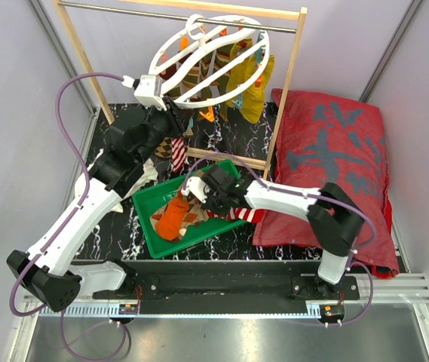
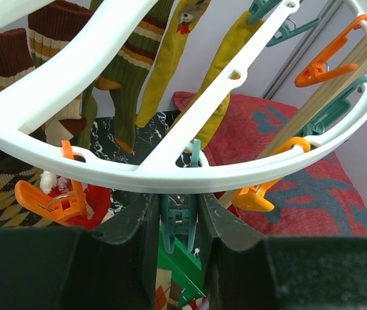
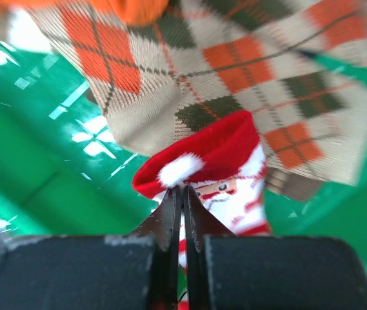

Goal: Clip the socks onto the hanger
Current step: Pick up the sock from the bin.

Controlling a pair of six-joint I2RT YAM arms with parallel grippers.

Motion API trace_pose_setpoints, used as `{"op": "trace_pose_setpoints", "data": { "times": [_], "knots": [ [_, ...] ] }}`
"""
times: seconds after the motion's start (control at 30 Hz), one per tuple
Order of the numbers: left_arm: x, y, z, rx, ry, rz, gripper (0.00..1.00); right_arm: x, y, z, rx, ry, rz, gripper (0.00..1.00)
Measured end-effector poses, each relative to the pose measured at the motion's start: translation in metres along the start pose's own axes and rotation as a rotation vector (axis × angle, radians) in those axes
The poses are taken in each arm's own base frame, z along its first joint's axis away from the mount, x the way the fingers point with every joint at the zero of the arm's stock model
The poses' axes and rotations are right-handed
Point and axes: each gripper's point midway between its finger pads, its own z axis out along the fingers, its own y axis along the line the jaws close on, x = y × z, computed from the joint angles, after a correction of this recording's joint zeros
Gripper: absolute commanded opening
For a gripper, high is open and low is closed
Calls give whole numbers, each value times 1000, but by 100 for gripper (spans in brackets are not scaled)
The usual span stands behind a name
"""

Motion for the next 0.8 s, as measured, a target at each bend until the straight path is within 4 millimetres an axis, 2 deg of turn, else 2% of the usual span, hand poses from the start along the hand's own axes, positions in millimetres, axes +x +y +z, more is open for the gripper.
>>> {"op": "trace_pose_setpoints", "data": {
  "times": [0.23,0.37,0.5,0.67,0.8],
  "knots": [
    [-4,-1,-4,6,-9,-1,0,-45,-7,-66,65,-200,55,1],
    [-9,-3,-8,12,-22,-2,0,-51,-10,-81,78,-269,104,4],
    [-12,-4,-11,15,-31,-2,0,-41,-12,-69,70,-267,154,9],
    [-12,-4,-11,16,-31,-2,0,-26,-9,-31,38,-203,192,21],
    [-12,-5,-12,18,-30,-2,0,-13,-4,-10,11,-148,218,23]
  ]
}}
